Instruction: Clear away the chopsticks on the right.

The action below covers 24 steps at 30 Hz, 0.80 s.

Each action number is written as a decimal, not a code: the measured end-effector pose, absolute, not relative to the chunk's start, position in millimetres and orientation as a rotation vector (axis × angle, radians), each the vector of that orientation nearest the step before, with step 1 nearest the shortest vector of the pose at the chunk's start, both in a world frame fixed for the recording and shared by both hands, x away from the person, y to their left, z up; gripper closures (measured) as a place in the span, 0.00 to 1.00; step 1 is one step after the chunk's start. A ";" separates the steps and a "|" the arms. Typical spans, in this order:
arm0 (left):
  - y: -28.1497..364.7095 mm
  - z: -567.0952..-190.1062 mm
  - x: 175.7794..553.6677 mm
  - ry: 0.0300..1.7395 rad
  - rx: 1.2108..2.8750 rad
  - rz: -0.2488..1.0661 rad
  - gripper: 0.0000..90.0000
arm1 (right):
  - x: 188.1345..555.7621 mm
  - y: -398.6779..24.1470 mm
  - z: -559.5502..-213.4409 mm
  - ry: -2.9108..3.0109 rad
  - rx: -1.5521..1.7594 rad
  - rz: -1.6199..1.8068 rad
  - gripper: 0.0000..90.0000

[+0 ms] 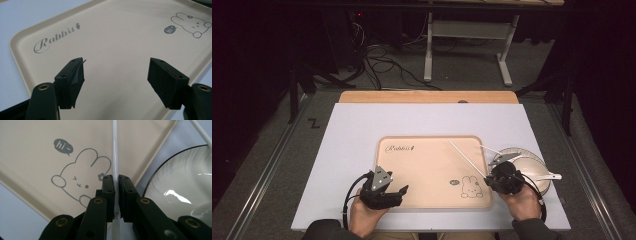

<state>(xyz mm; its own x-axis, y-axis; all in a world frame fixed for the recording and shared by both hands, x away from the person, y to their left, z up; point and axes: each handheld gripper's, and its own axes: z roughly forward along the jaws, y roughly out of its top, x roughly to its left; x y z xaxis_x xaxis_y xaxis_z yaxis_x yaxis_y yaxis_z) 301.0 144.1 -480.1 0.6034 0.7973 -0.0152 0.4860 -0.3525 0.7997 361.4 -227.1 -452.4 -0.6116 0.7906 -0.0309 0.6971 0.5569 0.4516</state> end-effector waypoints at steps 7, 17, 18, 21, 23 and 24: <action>145.9 -479.6 300.9 1.017 2.013 0.485 0.33 | 371.8 -220.0 -460.1 2.554 1.283 0.559 0.95; 144.3 -480.5 300.8 1.014 2.016 0.487 0.33 | 381.3 -212.2 -467.5 2.538 1.306 0.522 0.94; 144.4 -480.3 300.5 1.014 2.017 0.488 0.33 | 382.0 -211.8 -467.8 2.535 1.305 0.513 0.94; 144.3 -480.5 300.5 1.013 2.018 0.488 0.33 | 384.3 -209.6 -470.1 2.542 1.313 0.514 0.94; 143.8 -480.7 300.9 1.012 2.023 0.485 0.33 | 386.0 -208.4 -471.9 2.543 1.316 0.500 0.94; 143.6 -480.8 301.1 1.009 2.025 0.483 0.33 | 386.4 -208.1 -472.5 2.545 1.319 0.504 0.94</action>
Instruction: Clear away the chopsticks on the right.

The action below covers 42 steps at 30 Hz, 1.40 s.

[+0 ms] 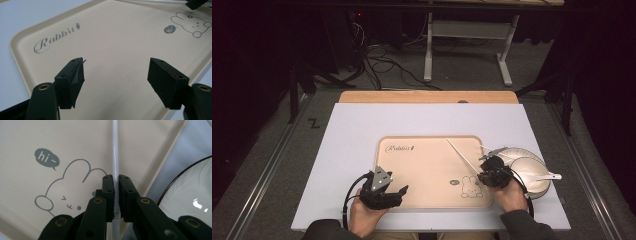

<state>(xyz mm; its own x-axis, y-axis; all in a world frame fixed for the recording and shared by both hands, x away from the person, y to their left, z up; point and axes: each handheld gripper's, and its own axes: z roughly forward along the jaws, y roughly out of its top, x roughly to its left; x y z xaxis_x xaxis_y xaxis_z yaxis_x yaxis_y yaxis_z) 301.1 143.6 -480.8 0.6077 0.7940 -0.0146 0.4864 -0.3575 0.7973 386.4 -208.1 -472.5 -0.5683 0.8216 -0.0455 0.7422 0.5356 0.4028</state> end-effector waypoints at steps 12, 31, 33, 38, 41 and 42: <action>142.8 -481.1 300.6 1.008 2.029 0.487 0.33 | 389.3 -204.3 -479.0 2.551 1.300 0.492 0.93; 141.4 -481.9 300.5 1.005 2.036 0.484 0.33 | 388.6 -201.5 -481.1 2.546 1.273 0.496 0.82; 141.2 -482.0 300.6 1.005 2.037 0.485 0.33 | 389.0 -202.4 -481.1 2.547 1.271 0.498 0.80; 140.9 -482.2 300.6 1.003 2.038 0.483 0.33 | 389.1 -203.2 -481.2 2.544 1.274 0.500 0.74; 141.1 -482.1 300.5 1.003 2.038 0.482 0.33 | 388.1 -203.4 -479.1 2.534 1.270 0.515 0.71; 141.1 -482.1 300.5 1.002 2.037 0.482 0.33 | 387.7 -203.6 -478.1 2.531 1.271 0.520 0.70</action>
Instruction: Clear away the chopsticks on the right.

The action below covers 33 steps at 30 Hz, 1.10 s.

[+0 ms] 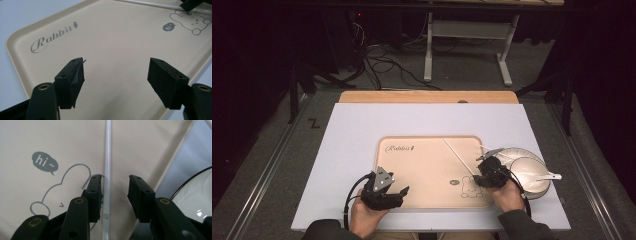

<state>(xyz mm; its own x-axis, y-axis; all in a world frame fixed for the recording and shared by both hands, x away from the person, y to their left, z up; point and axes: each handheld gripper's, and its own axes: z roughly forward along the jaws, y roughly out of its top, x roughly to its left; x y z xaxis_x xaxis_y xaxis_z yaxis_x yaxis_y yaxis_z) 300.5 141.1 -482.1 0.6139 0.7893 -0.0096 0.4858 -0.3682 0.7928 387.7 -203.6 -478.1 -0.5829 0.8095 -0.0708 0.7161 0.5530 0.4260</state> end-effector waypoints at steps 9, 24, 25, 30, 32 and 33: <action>141.5 -482.2 300.6 1.005 2.034 0.479 0.33 | 383.0 -207.9 -467.3 2.512 1.264 0.598 0.67; 140.9 -483.1 301.0 1.012 2.035 0.478 0.33 | 364.7 -217.9 -438.4 2.465 1.195 0.776 0.69; 140.8 -483.1 301.1 1.012 2.036 0.480 0.33 | 363.6 -219.1 -435.6 2.459 1.191 0.780 0.69; 140.9 -483.1 301.0 1.014 2.035 0.484 0.33 | 358.6 -227.2 -423.1 2.442 1.172 0.823 0.69; 140.8 -483.2 301.1 1.014 2.036 0.484 0.33 | 357.4 -232.4 -418.8 2.434 1.172 0.857 0.69; 140.7 -483.2 301.2 1.014 2.036 0.484 0.33 | 357.2 -234.3 -417.4 2.429 1.174 0.863 0.69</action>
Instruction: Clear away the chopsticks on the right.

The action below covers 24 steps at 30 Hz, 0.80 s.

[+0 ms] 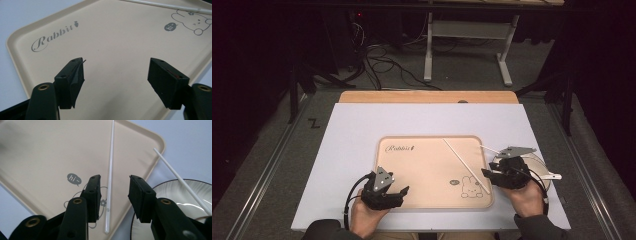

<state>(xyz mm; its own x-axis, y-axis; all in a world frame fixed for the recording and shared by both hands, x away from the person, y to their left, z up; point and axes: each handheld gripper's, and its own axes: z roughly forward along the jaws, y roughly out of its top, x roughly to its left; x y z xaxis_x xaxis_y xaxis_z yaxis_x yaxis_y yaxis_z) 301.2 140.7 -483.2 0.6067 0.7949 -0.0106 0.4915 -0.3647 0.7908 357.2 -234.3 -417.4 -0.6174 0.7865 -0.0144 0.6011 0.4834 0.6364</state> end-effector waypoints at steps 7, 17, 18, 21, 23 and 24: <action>140.7 -483.2 301.1 1.013 2.037 0.484 0.33 | 356.2 -250.3 -406.8 2.405 1.183 0.924 0.66; 140.1 -483.1 300.1 1.011 2.031 0.498 0.33 | 355.9 -270.8 -393.5 2.368 1.152 0.920 0.66; 140.2 -482.1 299.2 1.003 2.025 0.504 0.33 | 357.0 -273.8 -392.7 2.366 1.152 0.927 0.67; 141.0 -482.0 299.1 1.004 2.020 0.505 0.34 | 360.6 -281.9 -390.1 2.367 1.187 0.929 0.68; 141.0 -482.4 299.3 1.007 2.020 0.503 0.34 | 362.6 -286.5 -389.6 2.361 1.194 0.930 0.68; 140.9 -482.3 299.2 1.006 2.021 0.503 0.34 | 363.3 -288.3 -389.3 2.361 1.196 0.922 0.68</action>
